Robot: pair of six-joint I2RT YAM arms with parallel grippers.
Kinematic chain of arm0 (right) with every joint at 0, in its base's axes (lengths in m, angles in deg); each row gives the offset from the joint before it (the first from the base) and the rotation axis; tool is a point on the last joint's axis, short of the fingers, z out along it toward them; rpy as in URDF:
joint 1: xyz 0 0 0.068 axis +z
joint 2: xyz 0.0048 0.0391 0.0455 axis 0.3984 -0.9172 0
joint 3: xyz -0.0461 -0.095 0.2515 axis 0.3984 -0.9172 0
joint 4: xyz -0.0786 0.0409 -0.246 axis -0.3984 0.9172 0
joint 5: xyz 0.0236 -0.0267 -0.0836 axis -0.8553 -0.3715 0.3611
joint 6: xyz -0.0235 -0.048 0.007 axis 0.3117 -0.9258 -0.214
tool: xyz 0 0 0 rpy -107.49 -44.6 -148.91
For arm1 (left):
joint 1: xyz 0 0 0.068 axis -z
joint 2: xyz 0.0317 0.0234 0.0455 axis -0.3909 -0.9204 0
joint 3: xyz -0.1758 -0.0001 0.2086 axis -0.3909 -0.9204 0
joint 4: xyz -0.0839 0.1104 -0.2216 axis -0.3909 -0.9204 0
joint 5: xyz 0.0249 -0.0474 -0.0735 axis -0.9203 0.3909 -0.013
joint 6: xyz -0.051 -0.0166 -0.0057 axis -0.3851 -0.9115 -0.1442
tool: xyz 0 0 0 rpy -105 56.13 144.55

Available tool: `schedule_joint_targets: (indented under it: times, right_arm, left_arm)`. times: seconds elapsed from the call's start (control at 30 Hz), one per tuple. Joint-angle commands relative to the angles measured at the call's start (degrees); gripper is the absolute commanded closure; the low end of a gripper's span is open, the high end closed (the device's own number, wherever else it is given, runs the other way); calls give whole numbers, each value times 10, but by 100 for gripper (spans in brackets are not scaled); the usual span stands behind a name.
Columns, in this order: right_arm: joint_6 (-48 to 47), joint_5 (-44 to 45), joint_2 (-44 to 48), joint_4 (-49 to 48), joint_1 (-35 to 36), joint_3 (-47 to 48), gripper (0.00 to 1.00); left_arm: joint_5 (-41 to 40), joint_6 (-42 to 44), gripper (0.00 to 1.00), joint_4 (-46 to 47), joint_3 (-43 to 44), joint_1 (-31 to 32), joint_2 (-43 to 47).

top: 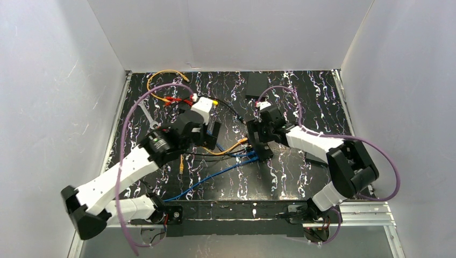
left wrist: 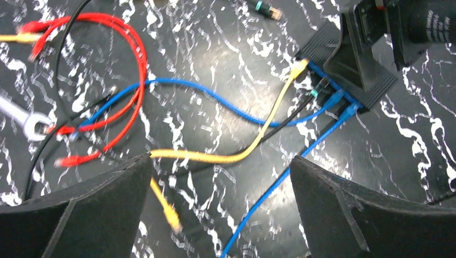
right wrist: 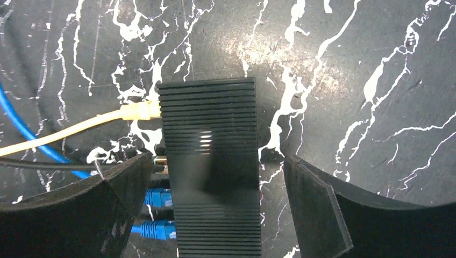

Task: Insert the plug into the switch port
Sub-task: Insert the connector into the switch port, then move the switch port to the corner of the board.

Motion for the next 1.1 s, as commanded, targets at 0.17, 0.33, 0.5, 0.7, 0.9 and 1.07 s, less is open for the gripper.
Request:
schedule_joint_targets:
  times: [0.17, 0.33, 0.5, 0.7, 0.9, 1.07]
  right_arm:
    - [-27, 89, -73, 74, 39, 76, 0]
    - [-58, 166, -115, 107, 29, 107, 0]
    - [-87, 193, -150, 116, -60, 154, 0]
    - [-76, 214, -222, 132, -229, 297, 0]
    - [-46, 210, -286, 211, -294, 490, 0]
    - [-30, 145, -204, 165, -288, 393, 0]
  left_arm:
    - [-61, -28, 2, -218, 5, -2, 170]
    - [-113, -9, 2, -210, -40, -2, 237]
    - [-150, 7, 2, -197, -73, -4, 258]
    - [-130, 29, 2, -171, -96, -45, 264]
    - [-4, 38, 2, -129, -117, -164, 265]
    - [39, 35, 2, -119, -117, -211, 261]
